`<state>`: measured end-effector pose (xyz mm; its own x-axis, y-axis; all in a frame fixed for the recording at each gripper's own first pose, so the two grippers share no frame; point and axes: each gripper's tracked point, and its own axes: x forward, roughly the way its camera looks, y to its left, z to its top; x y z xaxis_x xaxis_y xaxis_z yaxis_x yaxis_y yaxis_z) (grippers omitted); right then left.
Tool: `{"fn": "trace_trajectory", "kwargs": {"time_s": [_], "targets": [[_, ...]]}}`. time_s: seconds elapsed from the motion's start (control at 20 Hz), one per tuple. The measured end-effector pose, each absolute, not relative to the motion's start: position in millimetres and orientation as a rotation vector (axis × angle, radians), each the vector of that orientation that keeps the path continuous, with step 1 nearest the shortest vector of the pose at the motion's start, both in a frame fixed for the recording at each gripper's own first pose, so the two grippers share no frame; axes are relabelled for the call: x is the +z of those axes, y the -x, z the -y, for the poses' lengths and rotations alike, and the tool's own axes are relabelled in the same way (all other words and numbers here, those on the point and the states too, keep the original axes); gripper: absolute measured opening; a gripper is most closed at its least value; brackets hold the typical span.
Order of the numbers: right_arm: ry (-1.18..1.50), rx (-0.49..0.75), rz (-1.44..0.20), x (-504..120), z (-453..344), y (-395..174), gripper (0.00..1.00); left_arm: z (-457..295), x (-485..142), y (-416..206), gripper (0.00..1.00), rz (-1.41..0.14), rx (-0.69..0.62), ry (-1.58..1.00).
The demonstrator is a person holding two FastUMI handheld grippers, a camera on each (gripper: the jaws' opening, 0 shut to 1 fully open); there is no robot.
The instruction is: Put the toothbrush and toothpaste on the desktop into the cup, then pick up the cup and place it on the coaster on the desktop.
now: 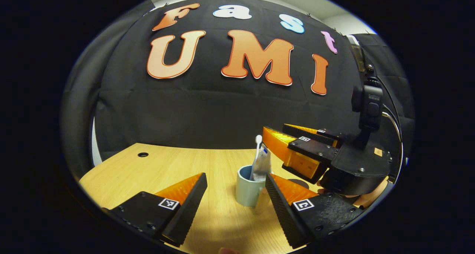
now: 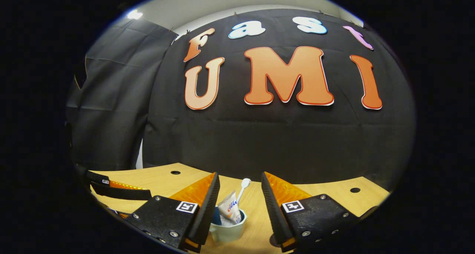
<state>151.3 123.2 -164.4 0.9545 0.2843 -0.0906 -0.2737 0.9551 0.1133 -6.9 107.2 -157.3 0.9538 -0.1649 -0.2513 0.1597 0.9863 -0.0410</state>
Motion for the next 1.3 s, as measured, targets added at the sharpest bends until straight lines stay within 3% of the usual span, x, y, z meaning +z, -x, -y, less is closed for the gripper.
{"fn": "trace_trajectory", "kwargs": {"time_s": [0.05, 0.1, 0.15, 0.4, 0.8, 1.3], "targets": [[-0.105, 0.276, -0.106, -160, -117, -149, 0.71, -103, -157, 5, 0.96, -0.269, -0.171, 0.023], [-0.112, 0.263, -0.110, -155, -110, -147, 0.80, -99, -158, 2, 0.95, -0.287, -0.180, 0.026], [-0.119, 0.252, -0.111, -150, -101, -145, 0.77, -94, -157, 0, 0.96, -0.301, -0.187, 0.029], [-0.097, 0.182, -0.142, -126, -53, -136, 0.81, -78, -158, -15, 0.96, -0.431, -0.207, 0.044], [-0.077, 0.123, -0.186, -102, 6, -117, 0.82, -74, -198, -34, 0.97, -0.770, -0.154, -0.009], [0.011, 0.188, -0.231, -108, 7, -86, 0.85, -71, -236, -44, 0.98, -1.099, -0.133, -0.084]]}}
